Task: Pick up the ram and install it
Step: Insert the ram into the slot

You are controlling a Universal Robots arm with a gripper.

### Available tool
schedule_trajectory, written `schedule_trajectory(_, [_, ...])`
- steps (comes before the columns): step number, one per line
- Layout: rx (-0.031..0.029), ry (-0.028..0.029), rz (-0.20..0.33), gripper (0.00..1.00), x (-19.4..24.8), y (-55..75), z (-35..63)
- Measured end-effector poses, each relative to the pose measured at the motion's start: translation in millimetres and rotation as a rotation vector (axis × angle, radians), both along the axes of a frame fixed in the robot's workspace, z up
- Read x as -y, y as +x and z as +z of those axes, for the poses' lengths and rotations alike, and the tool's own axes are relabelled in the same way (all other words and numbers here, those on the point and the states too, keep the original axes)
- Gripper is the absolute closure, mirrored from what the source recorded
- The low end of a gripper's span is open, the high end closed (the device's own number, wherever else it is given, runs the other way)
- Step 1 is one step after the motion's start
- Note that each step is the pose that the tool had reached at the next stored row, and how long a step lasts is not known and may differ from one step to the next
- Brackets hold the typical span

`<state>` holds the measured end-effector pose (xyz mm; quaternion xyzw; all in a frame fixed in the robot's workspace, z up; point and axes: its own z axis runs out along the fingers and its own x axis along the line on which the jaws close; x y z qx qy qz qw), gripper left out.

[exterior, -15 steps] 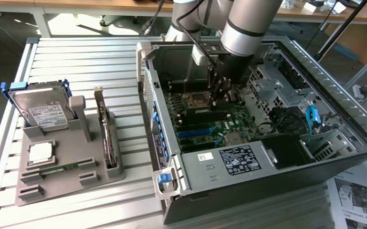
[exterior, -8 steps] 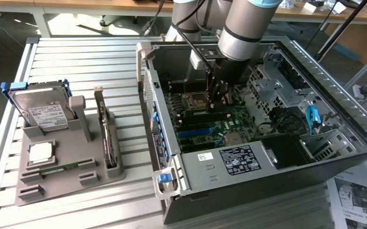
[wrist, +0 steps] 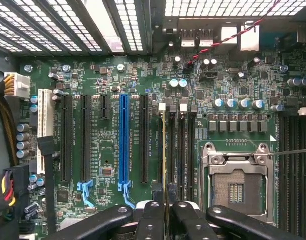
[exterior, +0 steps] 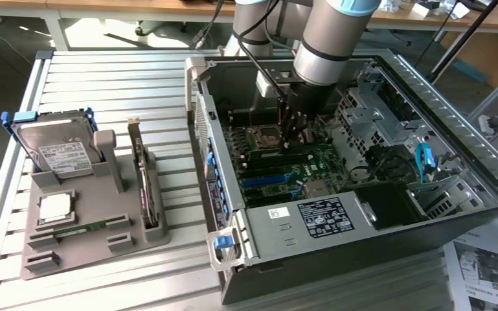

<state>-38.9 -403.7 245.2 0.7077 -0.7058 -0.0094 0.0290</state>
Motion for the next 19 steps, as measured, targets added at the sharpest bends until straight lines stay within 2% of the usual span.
schedule_trajectory(10, [-0.0002, -0.0003, 0.0, 0.87, 0.2, 1.6, -5.7])
schedule_trajectory(12, [0.0, -0.0034, 0.0, 0.87, 0.1, 1.7, -6.3])
schedule_trajectory(14, [0.0, -0.0115, 0.0, 0.87, 0.2, 1.7, -6.4])
schedule_trajectory(19, [-0.0001, -0.0118, 0.0, 0.87, 0.2, 1.6, -7.8])
